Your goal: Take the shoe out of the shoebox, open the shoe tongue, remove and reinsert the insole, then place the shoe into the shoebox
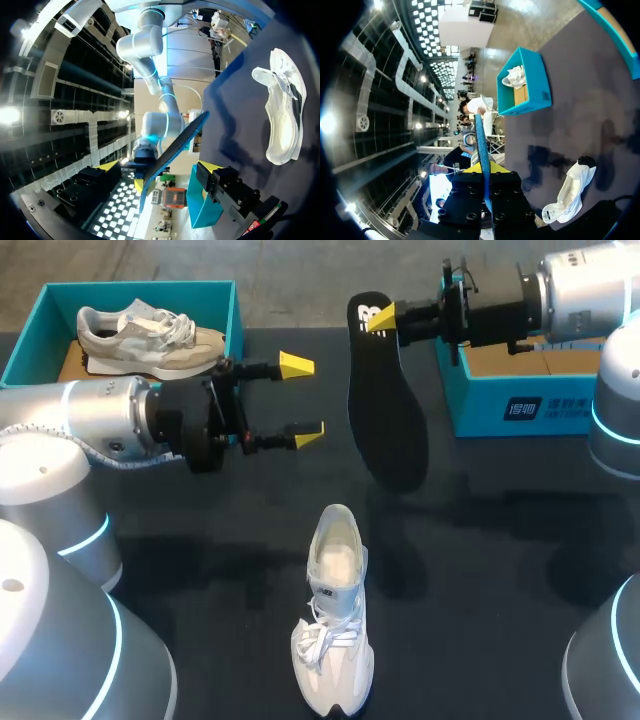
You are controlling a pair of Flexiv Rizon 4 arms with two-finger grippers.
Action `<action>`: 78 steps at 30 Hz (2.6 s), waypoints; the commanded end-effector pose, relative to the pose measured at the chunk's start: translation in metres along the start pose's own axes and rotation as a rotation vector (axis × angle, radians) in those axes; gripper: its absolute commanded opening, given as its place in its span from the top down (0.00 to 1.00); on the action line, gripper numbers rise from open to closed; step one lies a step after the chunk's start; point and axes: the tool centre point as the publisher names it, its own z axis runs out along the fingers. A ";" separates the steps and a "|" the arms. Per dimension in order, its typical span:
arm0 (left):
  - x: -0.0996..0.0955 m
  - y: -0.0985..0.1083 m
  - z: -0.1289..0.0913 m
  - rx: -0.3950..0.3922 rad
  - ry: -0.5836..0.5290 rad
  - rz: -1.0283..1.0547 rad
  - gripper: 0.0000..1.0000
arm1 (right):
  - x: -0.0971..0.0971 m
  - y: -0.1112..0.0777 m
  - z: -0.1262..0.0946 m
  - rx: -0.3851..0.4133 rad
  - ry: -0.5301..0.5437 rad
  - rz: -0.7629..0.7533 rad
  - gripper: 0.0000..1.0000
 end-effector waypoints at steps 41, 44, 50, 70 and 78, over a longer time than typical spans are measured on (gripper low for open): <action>0.003 0.001 0.063 0.073 0.009 0.126 0.45 | 0.001 0.000 0.001 -0.002 -0.003 0.001 1.00; -0.001 0.000 0.065 0.077 0.008 0.138 0.51 | 0.001 0.000 0.001 -0.002 -0.003 0.001 1.00; -0.009 -0.001 0.064 0.070 0.014 0.154 0.55 | 0.001 0.000 0.001 -0.002 -0.003 0.001 1.00; -0.015 -0.003 0.067 0.076 0.020 0.163 0.71 | 0.001 0.000 0.001 -0.002 -0.003 0.001 1.00; -0.013 0.002 0.067 0.052 0.018 0.164 0.82 | 0.001 0.000 0.001 -0.002 -0.003 0.001 1.00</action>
